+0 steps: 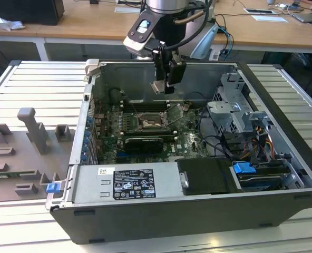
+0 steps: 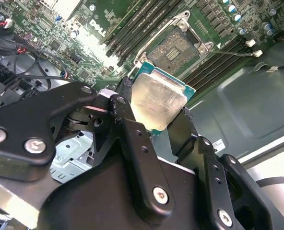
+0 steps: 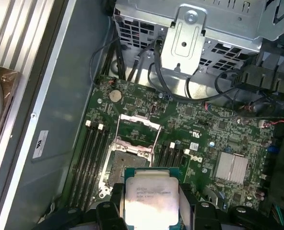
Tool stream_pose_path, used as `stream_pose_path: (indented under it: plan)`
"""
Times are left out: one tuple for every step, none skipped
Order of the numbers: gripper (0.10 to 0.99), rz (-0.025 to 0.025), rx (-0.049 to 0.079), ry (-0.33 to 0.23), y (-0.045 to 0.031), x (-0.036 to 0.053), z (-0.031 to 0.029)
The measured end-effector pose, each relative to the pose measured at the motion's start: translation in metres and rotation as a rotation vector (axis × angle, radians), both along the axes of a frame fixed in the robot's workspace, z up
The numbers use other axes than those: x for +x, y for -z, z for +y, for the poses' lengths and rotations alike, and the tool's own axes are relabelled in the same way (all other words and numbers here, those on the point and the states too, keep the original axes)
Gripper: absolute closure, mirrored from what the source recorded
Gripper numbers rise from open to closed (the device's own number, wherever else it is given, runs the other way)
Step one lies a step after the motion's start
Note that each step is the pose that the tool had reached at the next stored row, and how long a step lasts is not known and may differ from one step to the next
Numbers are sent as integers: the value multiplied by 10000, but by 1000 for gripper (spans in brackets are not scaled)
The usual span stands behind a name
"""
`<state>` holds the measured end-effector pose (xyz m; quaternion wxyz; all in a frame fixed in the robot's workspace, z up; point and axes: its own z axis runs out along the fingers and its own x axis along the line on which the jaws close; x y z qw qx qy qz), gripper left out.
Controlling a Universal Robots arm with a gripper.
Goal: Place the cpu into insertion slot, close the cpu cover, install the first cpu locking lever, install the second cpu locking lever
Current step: 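Place the cpu into insertion slot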
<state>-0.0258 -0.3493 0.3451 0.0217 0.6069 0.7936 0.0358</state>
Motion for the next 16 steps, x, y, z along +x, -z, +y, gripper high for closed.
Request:
stream_pose_path:
  plan:
    - [545, 0, 1, 2, 7, 0, 0]
    - [545, 0, 1, 3, 13, 0, 0]
    - [545, 0, 0, 5, 21, 0, 0]
    - [545, -1, 0, 6, 27, 0, 0]
    - [545, 0, 0, 7, 35, 0, 0]
    - [545, 0, -1, 9, 42, 0, 0]
    - [545, 0, -1, 10, 50, 0, 0]
    - [545, 0, -1, 11, 55, 0, 0]
    - [545, 0, -2, 13, 64, 0, 0]
    - [545, 0, -1, 14, 69, 0, 0]
    - [545, 0, -1, 15, 78, 0, 0]
    - [545, 0, -1, 17, 88, 0, 0]
    - [545, 0, -1, 18, 93, 0, 0]
    - [545, 0, -1, 20, 101, 0, 0]
    - [545, 0, -2, 21, 109, 0, 0]
    - [545, 0, -2, 23, 114, 0, 0]
